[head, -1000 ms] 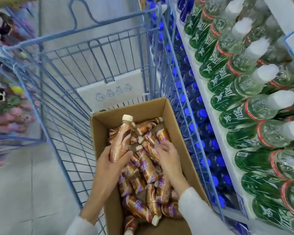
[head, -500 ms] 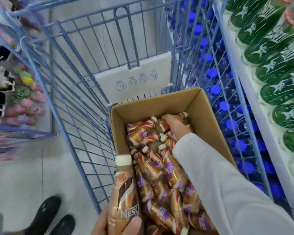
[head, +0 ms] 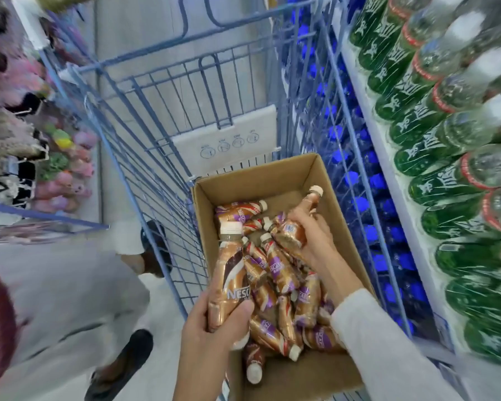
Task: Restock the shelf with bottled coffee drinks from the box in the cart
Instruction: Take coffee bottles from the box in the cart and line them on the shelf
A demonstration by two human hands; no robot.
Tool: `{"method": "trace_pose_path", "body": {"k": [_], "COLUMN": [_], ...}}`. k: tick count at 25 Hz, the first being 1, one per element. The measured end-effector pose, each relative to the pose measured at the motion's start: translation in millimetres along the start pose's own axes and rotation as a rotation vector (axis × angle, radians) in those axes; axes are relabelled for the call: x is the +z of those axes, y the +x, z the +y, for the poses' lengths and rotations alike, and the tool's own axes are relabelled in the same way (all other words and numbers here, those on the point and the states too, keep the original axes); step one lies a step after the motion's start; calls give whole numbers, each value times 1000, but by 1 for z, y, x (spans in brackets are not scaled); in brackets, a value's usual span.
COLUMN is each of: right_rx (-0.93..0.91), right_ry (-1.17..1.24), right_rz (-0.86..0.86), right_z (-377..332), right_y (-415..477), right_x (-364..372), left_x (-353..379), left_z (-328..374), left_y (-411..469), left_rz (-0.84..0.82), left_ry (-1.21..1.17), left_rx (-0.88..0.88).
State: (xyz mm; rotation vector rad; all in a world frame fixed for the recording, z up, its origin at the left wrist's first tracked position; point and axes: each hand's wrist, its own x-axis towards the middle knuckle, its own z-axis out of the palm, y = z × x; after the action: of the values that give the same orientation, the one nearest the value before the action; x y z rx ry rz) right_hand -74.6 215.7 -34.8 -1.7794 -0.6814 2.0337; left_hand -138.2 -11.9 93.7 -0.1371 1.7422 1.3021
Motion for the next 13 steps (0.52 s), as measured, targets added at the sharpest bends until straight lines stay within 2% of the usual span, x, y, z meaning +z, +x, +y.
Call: {"method": "trace_pose_path", "body": {"k": [3,6,13], "right_rx": [-43,-154,-369], "right_ry": [124,147,36], "right_rz": [-141,-218,-103], "right_z": [-1,-7,-29], "right_y": [-81,-151,-265], "right_x": [-35,-72,-169], "left_x": [17,37,100], "left_z": [12,19,22], "left_y": [-22,-53,-149], "left_rz": [-60,-102,-323], "left_ry": [9,59,160], "left_rx": [71,142,302]}}
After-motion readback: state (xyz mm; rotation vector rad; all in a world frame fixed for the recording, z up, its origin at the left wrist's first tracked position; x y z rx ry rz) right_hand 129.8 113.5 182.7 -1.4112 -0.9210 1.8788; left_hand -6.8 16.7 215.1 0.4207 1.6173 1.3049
